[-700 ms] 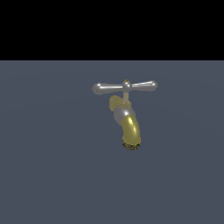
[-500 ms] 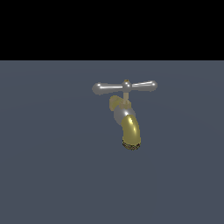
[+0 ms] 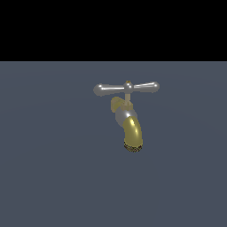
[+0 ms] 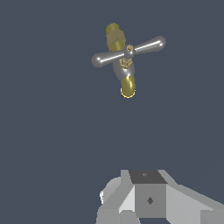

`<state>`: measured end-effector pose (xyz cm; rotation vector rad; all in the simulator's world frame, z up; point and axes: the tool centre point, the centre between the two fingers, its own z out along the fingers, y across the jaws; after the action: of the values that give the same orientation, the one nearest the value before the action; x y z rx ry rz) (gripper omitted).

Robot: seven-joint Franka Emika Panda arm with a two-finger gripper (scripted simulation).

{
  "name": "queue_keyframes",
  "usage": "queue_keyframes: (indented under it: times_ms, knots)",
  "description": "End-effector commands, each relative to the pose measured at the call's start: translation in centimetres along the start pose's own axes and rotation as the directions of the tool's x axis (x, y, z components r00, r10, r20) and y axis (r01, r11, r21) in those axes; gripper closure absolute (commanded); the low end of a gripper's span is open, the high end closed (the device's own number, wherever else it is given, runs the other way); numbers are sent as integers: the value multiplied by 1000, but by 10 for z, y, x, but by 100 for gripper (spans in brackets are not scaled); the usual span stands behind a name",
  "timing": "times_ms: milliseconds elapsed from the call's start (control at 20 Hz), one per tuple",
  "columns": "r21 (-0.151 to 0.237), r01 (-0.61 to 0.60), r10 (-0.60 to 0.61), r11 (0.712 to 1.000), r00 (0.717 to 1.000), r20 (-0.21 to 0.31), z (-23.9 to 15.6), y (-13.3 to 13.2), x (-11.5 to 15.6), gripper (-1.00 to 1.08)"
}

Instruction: Turn on the faucet by rotating a designated handle.

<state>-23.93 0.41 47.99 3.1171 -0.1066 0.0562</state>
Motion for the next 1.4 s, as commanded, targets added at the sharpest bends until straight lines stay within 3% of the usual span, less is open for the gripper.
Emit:
queue_keyframes:
  times_ms: [0,300,650,1000,1350]
  knots:
    - [0,-34,34,999,999,2,8,-6,4,108]
    - [0,-147,147,989,989,6,34,-26,21,108]
    - [0,-298,298,955,955,12,70,-51,47,108]
    - [-2,-442,442,897,897,18,106,-71,78,108]
    - [-4,-574,574,819,818,24,142,-86,111,108]
